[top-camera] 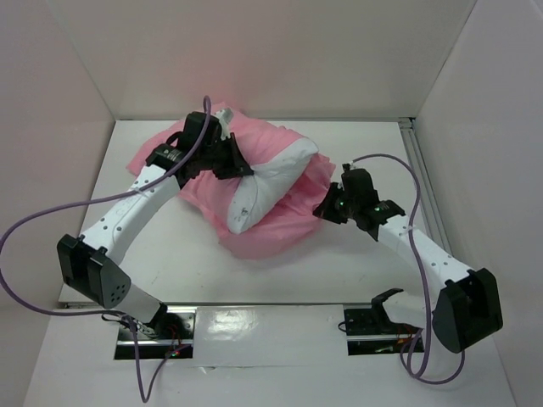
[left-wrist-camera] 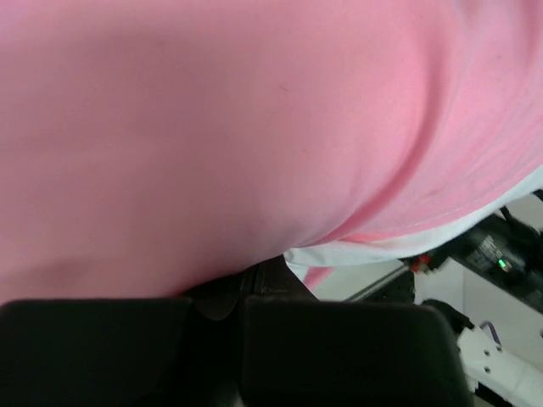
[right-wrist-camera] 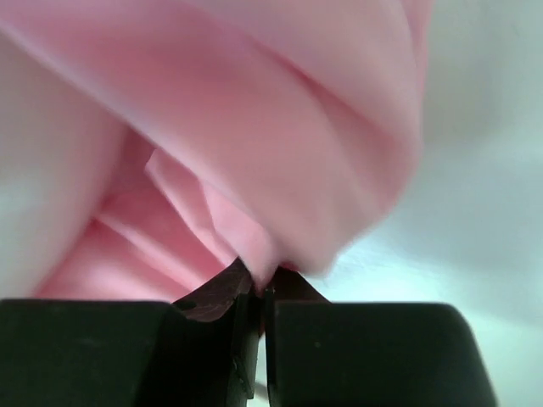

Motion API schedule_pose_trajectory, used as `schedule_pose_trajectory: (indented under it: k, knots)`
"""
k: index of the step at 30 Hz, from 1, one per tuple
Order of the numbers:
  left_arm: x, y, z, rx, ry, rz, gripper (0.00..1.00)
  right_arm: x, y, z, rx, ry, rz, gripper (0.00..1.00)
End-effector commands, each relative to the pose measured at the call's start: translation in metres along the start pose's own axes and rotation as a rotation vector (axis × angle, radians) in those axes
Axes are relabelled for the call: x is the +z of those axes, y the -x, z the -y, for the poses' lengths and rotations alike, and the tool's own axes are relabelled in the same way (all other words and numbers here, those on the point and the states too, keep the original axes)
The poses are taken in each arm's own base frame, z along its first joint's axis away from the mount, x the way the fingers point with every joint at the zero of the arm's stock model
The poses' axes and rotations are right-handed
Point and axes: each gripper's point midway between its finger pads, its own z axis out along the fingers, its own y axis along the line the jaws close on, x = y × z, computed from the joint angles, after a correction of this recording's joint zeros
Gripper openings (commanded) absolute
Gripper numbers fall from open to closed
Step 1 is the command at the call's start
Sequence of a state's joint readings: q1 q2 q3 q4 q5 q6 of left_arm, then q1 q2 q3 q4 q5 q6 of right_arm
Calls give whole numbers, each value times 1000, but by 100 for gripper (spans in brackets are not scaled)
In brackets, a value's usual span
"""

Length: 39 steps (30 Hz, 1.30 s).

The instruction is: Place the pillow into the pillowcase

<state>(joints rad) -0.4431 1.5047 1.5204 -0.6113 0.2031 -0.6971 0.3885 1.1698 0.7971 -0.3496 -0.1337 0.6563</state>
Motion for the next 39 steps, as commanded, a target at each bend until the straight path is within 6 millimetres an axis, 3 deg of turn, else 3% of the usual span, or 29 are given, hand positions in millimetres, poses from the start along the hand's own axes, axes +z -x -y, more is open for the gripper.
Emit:
schedule_pose_trajectory:
  k: [1, 4, 5, 12, 17, 18, 20, 21, 22, 26, 30, 33, 34, 37, 38, 39]
  knots:
    - [20, 25, -78, -26, 318, 112, 0, -28, -24, 29, -13, -112, -95, 9]
    - [34, 20, -75, -18, 322, 108, 0, -35, -20, 23, -24, -93, -86, 6]
    - [37, 21, -72, -12, 324, 110, 0, -37, -23, 25, -21, -103, -99, 1]
    - [57, 6, -57, 5, 311, 73, 0, -37, -19, 29, -18, -116, -62, 0]
    - [65, -9, -47, 58, 311, 39, 0, -40, 5, 48, 21, -245, 72, 0]
    - [65, -11, -44, 64, 306, 35, 0, -44, 18, 46, 28, -251, 112, 14]
    - [64, -17, -39, 69, 290, 22, 0, -39, 26, 47, 14, -280, 99, 56]
    - [60, -27, -31, 71, 263, 5, 0, -33, 33, 35, -12, -294, 80, 64]
    - [60, -27, -31, 72, 263, 5, 0, -33, 33, 35, -12, -294, 80, 64]
    - [55, -36, -6, 89, 196, -3, 0, -21, 37, 0, -102, -261, 149, 65]
    - [53, -37, 7, 90, 166, -3, 0, -1, 19, -37, -166, -178, 139, 61]
    - [50, -30, 12, 90, 159, 19, 0, 20, 12, -40, -206, -238, 154, 61]
    - [49, -26, 15, 91, 152, 27, 0, 34, 8, -29, -218, -291, 144, 61]
    - [48, -24, 17, 100, 146, 34, 0, 52, 14, -17, -263, -399, 198, 73]
    - [48, -24, 17, 100, 146, 34, 0, 65, 10, -3, -289, -459, 196, 75]
    - [48, -24, 17, 100, 146, 34, 0, 73, 12, -6, -298, -453, 201, 77]
